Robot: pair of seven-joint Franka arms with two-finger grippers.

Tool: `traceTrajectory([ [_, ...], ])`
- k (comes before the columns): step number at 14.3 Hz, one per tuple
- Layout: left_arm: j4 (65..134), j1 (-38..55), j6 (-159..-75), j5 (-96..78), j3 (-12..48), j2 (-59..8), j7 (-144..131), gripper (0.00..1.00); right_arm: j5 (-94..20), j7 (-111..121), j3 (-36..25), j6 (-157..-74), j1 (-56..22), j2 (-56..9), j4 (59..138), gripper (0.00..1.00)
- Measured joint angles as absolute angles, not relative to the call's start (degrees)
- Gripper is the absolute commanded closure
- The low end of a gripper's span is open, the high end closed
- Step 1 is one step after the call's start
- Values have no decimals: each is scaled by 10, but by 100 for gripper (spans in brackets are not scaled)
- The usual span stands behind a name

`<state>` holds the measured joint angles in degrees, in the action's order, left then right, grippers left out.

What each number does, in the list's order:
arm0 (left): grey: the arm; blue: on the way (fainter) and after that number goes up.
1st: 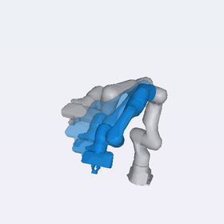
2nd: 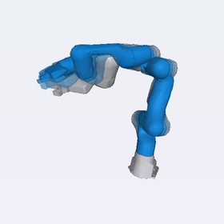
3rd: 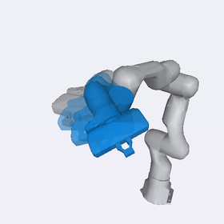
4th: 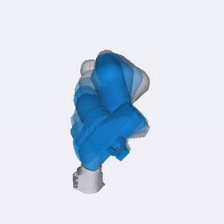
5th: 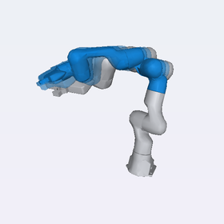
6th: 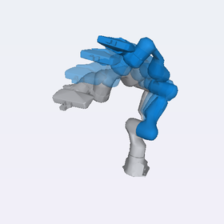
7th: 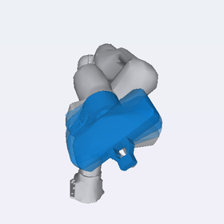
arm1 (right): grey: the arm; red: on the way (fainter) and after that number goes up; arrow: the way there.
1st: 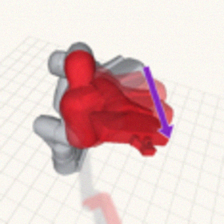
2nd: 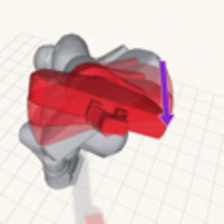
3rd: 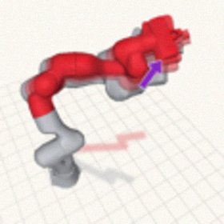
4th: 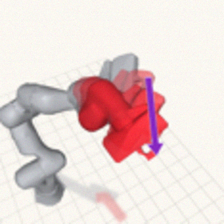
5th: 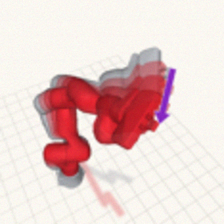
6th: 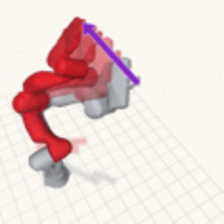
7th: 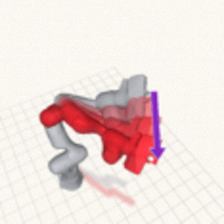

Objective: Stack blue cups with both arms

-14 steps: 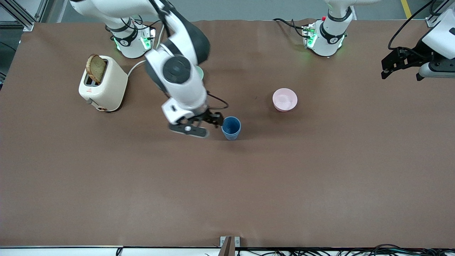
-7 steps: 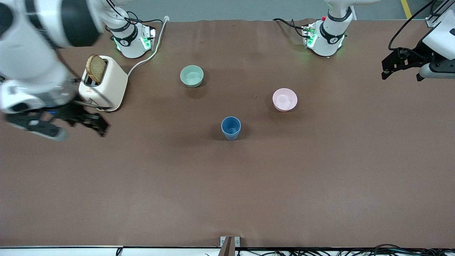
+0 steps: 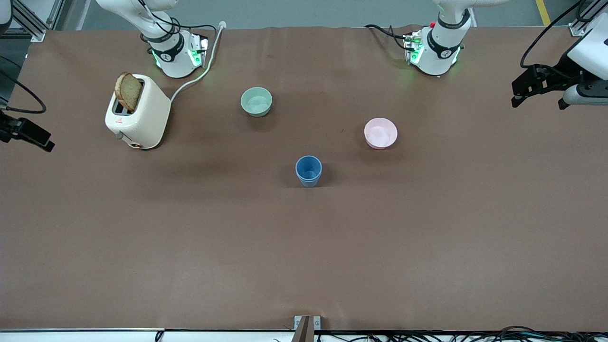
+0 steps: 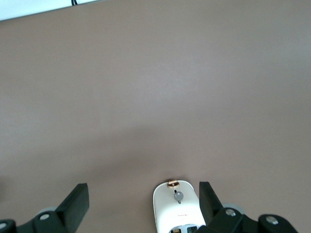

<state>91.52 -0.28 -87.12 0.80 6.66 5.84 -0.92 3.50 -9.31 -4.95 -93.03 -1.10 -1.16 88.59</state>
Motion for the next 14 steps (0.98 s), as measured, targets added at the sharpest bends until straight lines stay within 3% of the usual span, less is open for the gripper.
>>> traceTrajectory([
  [6,915,-3,-872,8,67,58,-9,0,15,-75,-41,-938,-4,1,879,0],
  [14,900,-3,-873,8,66,52,-9,0,7,-17,-41,-868,3,-20,830,0],
])
